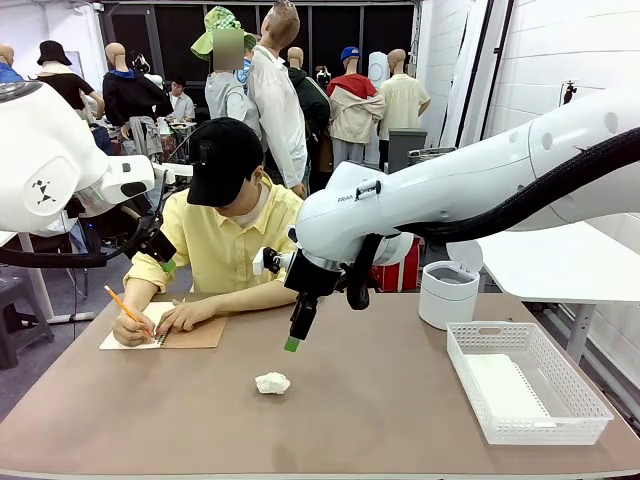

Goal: Sort the paper based on its condition.
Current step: If a person hands you a paper, place it in the Organizing basket , and if it's crumpled, put it in the Trash can.

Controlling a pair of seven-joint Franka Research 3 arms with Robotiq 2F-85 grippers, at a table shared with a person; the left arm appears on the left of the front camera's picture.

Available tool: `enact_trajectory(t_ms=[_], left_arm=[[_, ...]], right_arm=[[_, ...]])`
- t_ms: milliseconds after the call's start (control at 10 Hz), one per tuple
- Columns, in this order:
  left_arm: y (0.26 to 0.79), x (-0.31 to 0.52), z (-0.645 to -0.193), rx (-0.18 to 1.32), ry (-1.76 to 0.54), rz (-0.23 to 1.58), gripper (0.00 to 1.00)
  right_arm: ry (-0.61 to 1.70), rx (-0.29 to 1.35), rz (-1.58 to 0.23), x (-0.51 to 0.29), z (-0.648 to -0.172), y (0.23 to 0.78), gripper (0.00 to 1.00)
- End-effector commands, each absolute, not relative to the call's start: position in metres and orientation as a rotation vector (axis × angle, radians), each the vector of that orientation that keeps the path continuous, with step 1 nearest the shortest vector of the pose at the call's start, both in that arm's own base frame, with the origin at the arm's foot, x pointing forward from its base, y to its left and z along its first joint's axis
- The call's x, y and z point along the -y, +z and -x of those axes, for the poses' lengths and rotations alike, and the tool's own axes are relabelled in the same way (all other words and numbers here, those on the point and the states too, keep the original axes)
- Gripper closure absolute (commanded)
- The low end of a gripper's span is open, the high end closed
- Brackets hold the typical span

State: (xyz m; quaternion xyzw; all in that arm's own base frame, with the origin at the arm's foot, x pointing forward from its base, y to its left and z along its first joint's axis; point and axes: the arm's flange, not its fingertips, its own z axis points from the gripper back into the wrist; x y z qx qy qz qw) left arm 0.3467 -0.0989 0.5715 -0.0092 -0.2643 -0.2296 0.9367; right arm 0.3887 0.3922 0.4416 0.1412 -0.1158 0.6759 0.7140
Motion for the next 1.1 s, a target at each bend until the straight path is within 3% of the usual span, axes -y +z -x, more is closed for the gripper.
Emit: enact_trajectory(t_ms=[0,200,1000], left_arm=[[0.572,0.097,-0.347,0.541,-0.470,0.015,0.00],[0.572,0.097,-0.347,0.541,-0.470,0.015,0.00],[0.572,0.097,-0.347,0.541,-0.470,0.015,0.00]], right_arm=[[1.498,0.257,-0.313,-0.392,-0.389,0.442,0.00],[1.496,0.236,-0.212,-0.408,-0.404,0.421,0.00],[1.565,0.119,-0.247,-0.447,-0.429,0.364,0.00]])
